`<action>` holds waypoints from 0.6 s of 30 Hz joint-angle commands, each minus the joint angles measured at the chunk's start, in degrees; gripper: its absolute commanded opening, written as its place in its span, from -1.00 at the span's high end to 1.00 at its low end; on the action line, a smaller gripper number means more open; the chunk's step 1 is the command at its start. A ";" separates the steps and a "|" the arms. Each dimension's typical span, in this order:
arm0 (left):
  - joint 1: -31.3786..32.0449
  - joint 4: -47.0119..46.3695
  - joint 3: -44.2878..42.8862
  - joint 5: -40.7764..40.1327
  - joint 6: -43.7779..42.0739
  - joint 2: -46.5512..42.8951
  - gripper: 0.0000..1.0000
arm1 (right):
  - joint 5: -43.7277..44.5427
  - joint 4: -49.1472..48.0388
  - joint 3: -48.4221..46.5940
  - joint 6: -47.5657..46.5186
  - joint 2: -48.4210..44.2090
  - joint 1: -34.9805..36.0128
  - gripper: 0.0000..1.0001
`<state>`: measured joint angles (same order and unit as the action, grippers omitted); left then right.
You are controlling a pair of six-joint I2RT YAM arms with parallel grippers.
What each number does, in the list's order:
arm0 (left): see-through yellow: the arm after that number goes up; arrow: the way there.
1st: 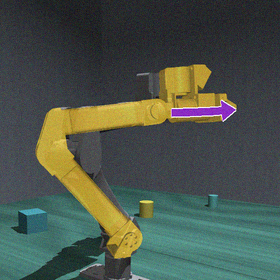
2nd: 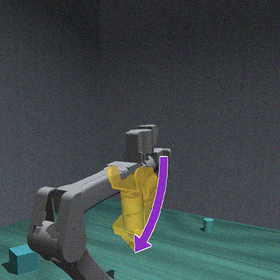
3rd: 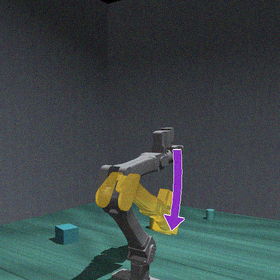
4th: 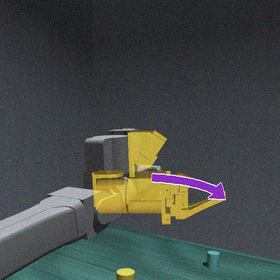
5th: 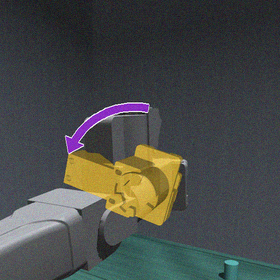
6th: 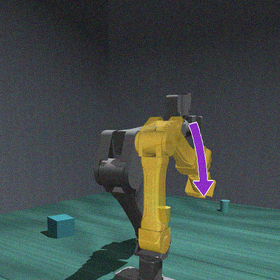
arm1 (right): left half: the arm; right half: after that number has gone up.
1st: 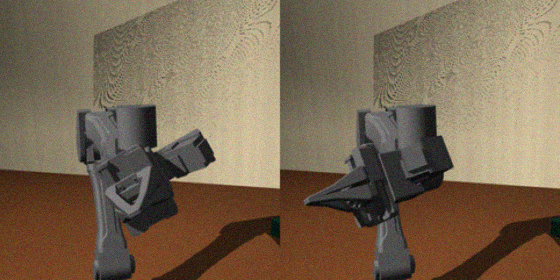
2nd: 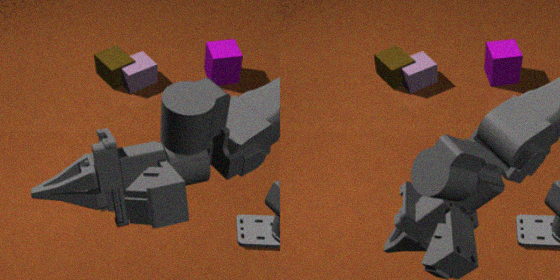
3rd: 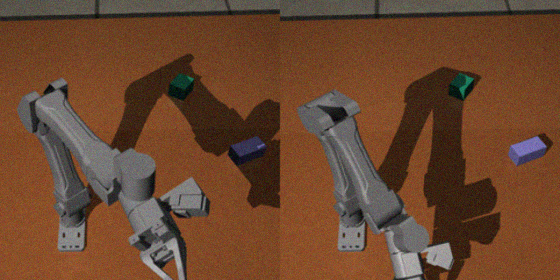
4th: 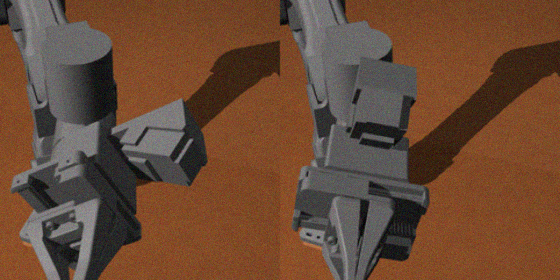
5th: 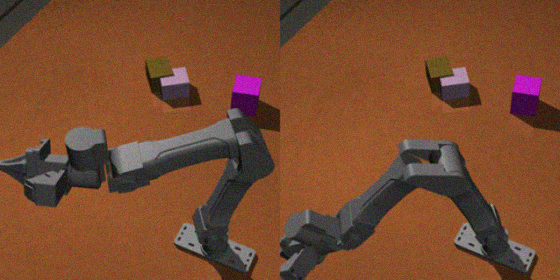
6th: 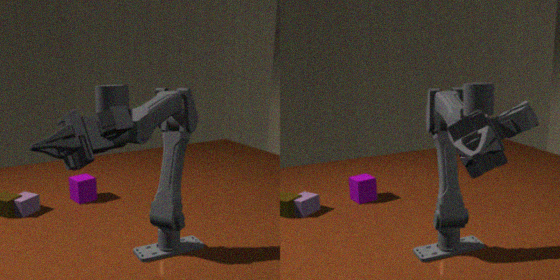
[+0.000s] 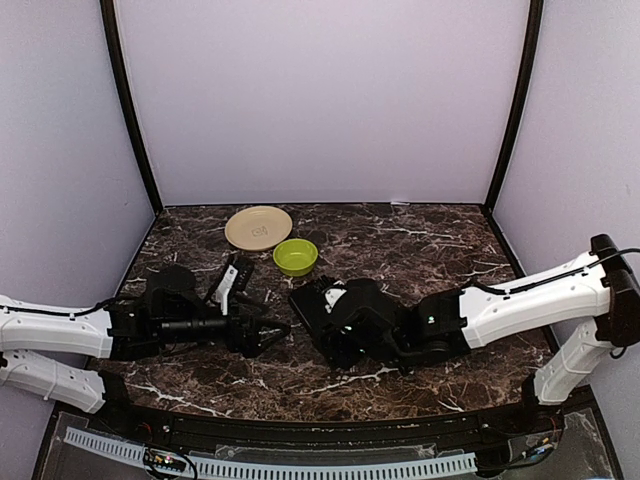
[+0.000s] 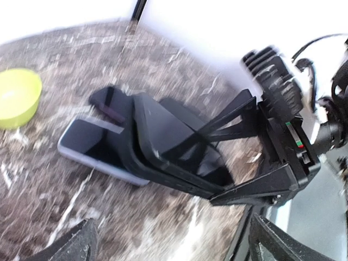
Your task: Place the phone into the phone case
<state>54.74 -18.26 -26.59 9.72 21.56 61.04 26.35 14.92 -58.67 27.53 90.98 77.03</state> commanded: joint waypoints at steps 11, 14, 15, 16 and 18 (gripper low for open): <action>0.01 -20.63 -5.54 3.07 5.94 5.71 -0.46 | 13.80 -22.86 -1.16 -14.23 -5.73 3.73 0.49; 0.09 -24.07 -4.31 4.52 6.08 5.76 -0.41 | 13.69 -23.14 -1.18 -15.10 -5.96 3.97 0.51; 0.10 -24.14 -4.49 3.49 6.07 5.91 -0.36 | 13.52 -23.51 -1.24 -15.59 -5.96 4.27 0.50; 0.15 -24.03 -4.73 3.17 5.88 6.01 -0.33 | 13.58 -23.76 -1.43 -16.00 -5.94 4.53 0.51; 0.14 -23.44 -5.81 2.74 5.55 6.85 -0.11 | 13.69 -24.58 -1.80 -16.96 -5.82 4.85 0.51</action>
<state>54.76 -38.20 -31.09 12.03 27.64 67.11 37.82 -2.50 -58.48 13.47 86.46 80.75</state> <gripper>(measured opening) 0.619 0.744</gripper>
